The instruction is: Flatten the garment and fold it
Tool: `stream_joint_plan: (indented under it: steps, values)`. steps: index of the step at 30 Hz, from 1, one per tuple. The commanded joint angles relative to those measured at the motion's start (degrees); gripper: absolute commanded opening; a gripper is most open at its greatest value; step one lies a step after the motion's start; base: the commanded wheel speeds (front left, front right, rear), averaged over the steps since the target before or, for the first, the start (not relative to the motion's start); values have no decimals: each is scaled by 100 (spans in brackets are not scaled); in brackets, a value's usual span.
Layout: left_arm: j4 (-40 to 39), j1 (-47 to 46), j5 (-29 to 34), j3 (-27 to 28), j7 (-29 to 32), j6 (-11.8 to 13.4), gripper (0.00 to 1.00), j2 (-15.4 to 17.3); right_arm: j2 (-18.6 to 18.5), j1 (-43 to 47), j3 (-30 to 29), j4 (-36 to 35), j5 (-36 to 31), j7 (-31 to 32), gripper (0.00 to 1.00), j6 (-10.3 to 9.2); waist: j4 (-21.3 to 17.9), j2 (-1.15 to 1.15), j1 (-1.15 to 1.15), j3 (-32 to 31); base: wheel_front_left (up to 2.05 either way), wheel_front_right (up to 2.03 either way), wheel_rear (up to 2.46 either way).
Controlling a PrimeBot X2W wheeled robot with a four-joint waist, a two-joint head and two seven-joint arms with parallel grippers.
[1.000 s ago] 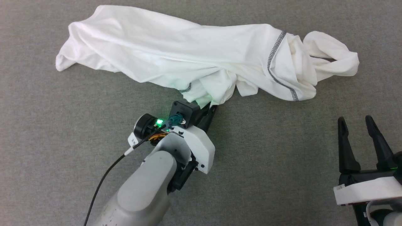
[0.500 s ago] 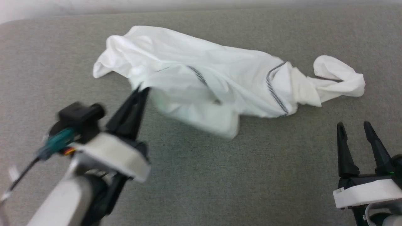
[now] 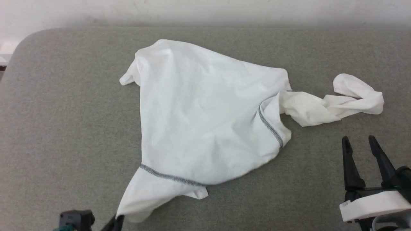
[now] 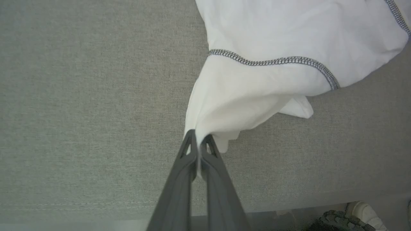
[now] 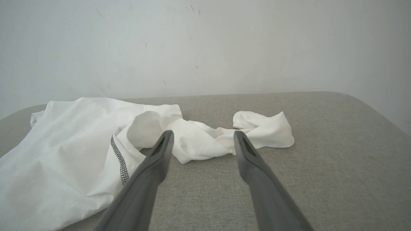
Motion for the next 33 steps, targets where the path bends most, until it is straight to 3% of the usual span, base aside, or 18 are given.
stream_joint_plan:
  steps: [1, 4, 5, 6, 7, 8, 9, 14, 17, 20, 24, 33]
  values:
    - [250, 0, -85, -33, -152, -78, 0, -127, 12, 58, -1, 6, 15, 36, 100, -6, 44, 0, 1, -15, 0, 0, 0]
    - [762, -171, -288, -77, -610, -335, 4, -509, 12, 63, 19, -11, -26, 100, 100, -6, 91, 0, 1, -24, 0, 0, 0]
    - [871, -284, -302, -67, -798, -423, 37, -611, 12, 59, 11, -15, -31, 117, 100, -6, 108, 0, 1, -34, 0, 0, 0]
    - [955, -402, -296, -57, -975, -502, 47, -693, 12, 55, 4, -20, -37, 131, 100, -6, 123, 0, 1, -46, 0, 0, 0]
    - [1024, -506, -308, -54, -1106, -571, 48, -769, 12, 55, -4, -23, -42, 143, 100, -6, 138, 0, 1, -63, 0, 0, 0]
    - [1060, -611, -293, -58, -1221, -626, 61, -826, 12, 58, -8, -25, -44, 155, 100, -6, 151, 0, 1, -83, 0, 0, 0]
    - [1080, -715, -271, -51, -1325, -661, 100, -875, 12, 64, -1, -29, -47, 168, 100, -6, 160, 0, 1, -99, 0, 0, 0]
    - [954, -1078, -288, -29, -1348, -772, 100, -896, 12, 59, 96, -30, -21, 215, 100, -6, 103, 0, 1, -180, 0, 0, 0]
    - [698, -1226, -313, 271, -1629, -700, 100, -936, 12, 37, 103, -66, -17, 204, 100, -6, 32, 0, 1, -195, 0, 0, 0]
    - [418, -1325, -168, 754, -2368, -463, 100, -1126, 12, 46, 70, -95, -15, 191, 100, -6, -31, 0, 1, -173, 0, 0, 0]
    - [369, -1268, 238, 973, -3136, -440, 100, -1283, 12, 75, 98, -69, 17, 168, 100, -6, -129, 0, 1, -125, 0, 0, 0]
    - [601, -1128, 1034, 1222, -3306, -711, 100, -2051, 12, 1, 124, -144, -76, 204, 100, -6, -144, 0, 1, -24, 0, 0, 0]
